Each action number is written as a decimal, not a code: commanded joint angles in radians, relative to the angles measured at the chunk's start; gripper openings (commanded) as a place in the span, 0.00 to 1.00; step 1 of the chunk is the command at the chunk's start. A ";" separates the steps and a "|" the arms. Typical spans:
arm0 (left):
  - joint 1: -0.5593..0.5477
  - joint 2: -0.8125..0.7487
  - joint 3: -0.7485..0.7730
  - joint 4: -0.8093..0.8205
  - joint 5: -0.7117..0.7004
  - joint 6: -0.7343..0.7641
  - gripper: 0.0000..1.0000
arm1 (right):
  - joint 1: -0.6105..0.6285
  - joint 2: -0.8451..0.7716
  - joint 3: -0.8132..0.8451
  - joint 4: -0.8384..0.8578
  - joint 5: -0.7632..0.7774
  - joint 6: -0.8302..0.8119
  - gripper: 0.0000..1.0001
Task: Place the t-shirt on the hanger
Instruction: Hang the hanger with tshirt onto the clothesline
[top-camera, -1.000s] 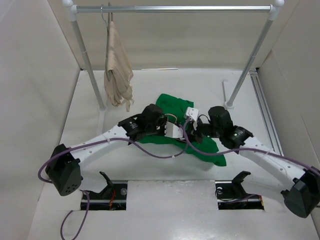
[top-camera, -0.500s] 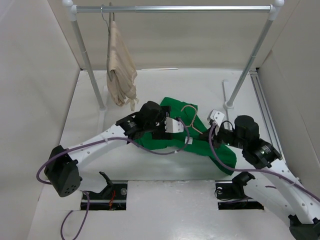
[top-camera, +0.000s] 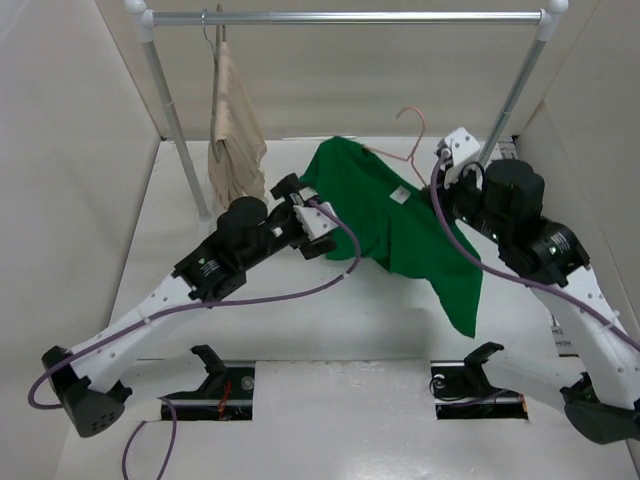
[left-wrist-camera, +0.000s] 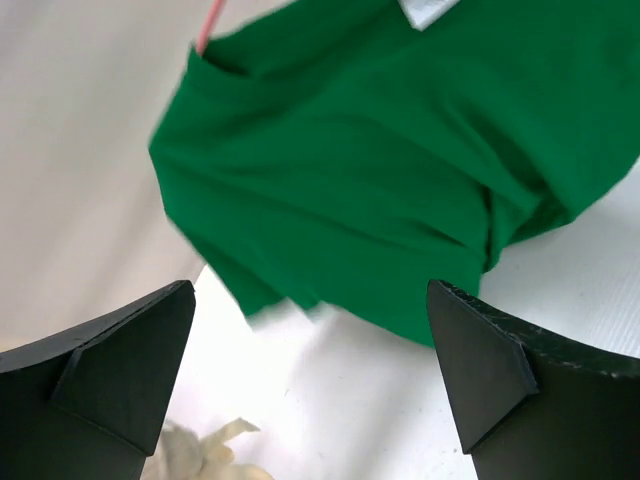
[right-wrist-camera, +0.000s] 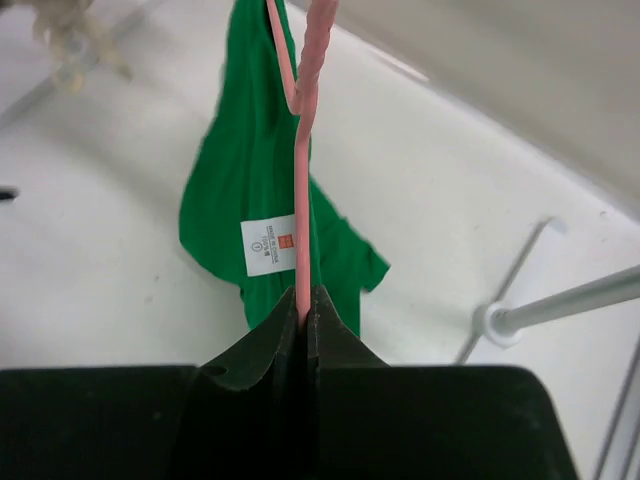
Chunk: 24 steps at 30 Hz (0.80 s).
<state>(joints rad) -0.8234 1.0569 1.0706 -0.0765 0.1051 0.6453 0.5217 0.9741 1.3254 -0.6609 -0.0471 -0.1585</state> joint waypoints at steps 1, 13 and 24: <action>-0.005 -0.101 -0.057 0.093 -0.073 -0.133 1.00 | 0.052 0.113 0.188 0.006 0.139 0.034 0.00; -0.026 -0.431 -0.195 0.074 -0.166 -0.249 1.00 | 0.411 0.693 0.885 0.276 0.527 -0.064 0.00; -0.036 -0.569 -0.277 0.053 -0.228 -0.214 1.00 | 0.443 1.067 1.238 0.529 0.682 -0.157 0.00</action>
<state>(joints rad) -0.8513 0.5121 0.8154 -0.0433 -0.0933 0.4366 0.9565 2.0338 2.4950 -0.3592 0.5381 -0.2729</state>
